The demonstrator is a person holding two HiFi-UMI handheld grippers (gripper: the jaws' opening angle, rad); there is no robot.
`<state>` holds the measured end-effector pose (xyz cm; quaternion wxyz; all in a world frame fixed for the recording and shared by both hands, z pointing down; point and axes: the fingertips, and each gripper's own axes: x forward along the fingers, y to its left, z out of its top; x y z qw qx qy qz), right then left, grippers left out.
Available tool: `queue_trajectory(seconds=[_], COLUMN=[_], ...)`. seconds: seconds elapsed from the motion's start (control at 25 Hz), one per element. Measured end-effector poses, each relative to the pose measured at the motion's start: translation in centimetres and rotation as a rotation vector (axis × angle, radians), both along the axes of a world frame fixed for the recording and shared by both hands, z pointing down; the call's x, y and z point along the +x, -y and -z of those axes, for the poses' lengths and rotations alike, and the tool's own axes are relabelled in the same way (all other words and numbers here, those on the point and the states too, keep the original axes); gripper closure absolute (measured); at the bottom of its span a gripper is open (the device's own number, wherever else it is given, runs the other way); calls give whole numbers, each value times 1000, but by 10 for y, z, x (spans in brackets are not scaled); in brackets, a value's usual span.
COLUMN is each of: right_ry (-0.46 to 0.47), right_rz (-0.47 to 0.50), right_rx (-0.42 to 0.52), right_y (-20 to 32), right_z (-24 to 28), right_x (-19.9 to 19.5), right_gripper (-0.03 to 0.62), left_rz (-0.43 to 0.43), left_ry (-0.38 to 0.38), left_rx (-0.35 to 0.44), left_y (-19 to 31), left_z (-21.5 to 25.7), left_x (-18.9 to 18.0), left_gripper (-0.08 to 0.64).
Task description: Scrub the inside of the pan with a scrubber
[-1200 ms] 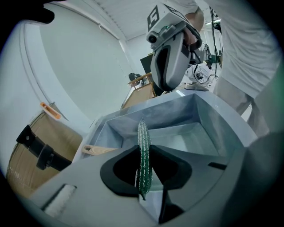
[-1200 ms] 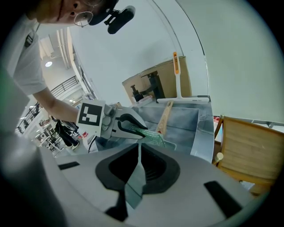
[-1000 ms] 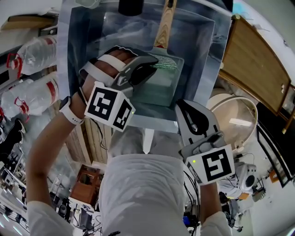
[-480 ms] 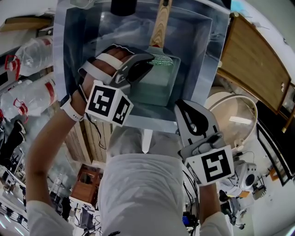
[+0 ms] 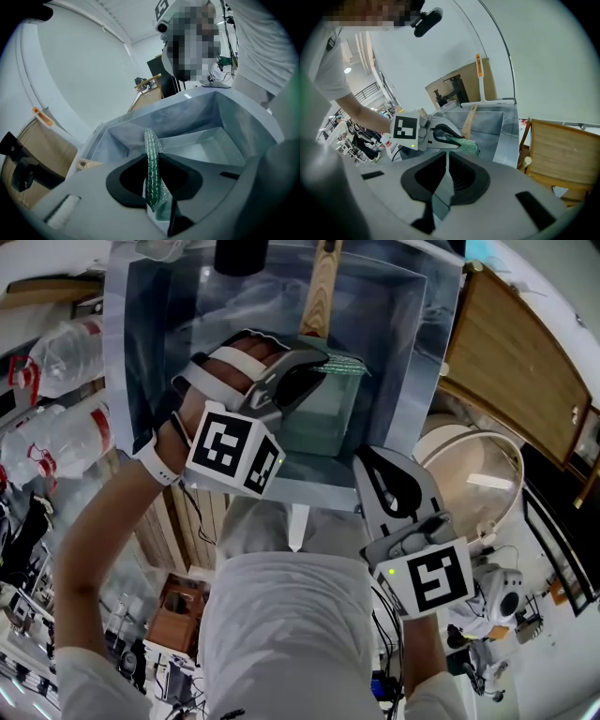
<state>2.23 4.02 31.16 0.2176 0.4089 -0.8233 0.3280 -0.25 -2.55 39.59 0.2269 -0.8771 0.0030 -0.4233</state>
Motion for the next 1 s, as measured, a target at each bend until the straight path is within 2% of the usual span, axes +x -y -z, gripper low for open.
queue_trajectory(seconds=[0.16, 0.36, 0.56, 1.0], right_ry=[-1, 1, 0, -1], right_rz=[0, 7, 10, -1], right_rx=[-3, -4, -3, -4], right_y=[0, -1, -3, -7], right_z=[-1, 0, 0, 0], right_x=[0, -3, -5, -5], right_gripper=[575, 575, 575, 575], left_rz=[-22, -109, -182, -281], left_ry=[5, 46, 88, 145], left_rx=[-1, -14, -48, -136], left_y=[-3, -20, -46, -85], left_z=[0, -2, -9, -19], left_x=[-1, -4, -6, -7], left_gripper=[482, 482, 482, 482])
